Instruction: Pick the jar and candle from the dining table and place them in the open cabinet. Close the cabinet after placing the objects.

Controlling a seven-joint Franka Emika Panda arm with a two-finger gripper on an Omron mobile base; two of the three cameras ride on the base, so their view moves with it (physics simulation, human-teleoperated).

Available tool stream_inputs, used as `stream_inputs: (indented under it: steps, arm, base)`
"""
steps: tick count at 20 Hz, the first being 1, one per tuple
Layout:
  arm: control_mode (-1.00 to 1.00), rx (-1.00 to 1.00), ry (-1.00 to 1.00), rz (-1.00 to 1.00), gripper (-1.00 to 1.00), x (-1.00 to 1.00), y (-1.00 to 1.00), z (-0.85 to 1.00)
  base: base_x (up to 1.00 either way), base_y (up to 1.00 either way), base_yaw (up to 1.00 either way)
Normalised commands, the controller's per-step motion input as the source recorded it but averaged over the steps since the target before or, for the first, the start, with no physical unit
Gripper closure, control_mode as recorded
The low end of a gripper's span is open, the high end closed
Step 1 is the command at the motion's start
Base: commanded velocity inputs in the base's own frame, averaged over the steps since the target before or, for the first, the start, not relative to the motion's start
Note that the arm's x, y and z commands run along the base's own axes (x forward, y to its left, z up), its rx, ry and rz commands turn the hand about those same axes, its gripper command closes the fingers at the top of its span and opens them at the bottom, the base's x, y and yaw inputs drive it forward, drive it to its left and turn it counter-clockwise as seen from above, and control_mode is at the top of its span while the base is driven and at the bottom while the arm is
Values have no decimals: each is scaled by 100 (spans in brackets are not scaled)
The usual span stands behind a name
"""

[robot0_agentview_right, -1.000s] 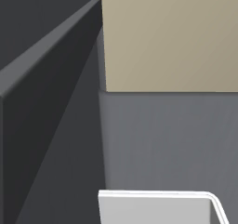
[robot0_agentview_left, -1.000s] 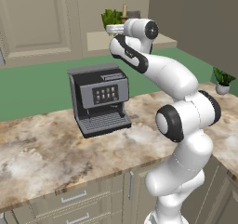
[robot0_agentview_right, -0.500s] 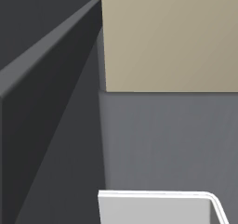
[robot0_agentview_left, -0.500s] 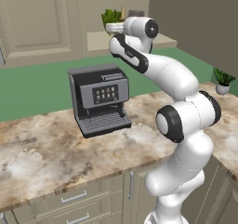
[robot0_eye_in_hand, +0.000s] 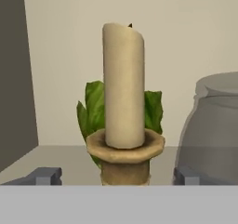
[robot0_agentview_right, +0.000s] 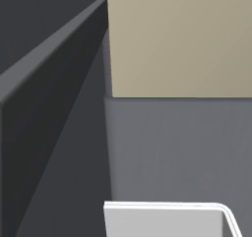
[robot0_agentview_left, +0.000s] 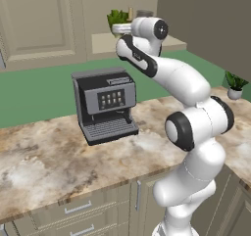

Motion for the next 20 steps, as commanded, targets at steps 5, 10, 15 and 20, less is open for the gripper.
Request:
stream_inputs:
  steps: [5,10,15,20]
  arm:
    - [-100,0,0,0,-100,-8,-29,-12]
    - [-100,0,0,0,-100,-16,-18,-14]
    - [-100,0,0,0,-100,-27,-19,-8]
    - [-100,0,0,0,-100,-35,-18,-1]
  base:
    - [0,0,0]
    - [0,0,0]
    - [0,0,0]
    - [0,0,0]
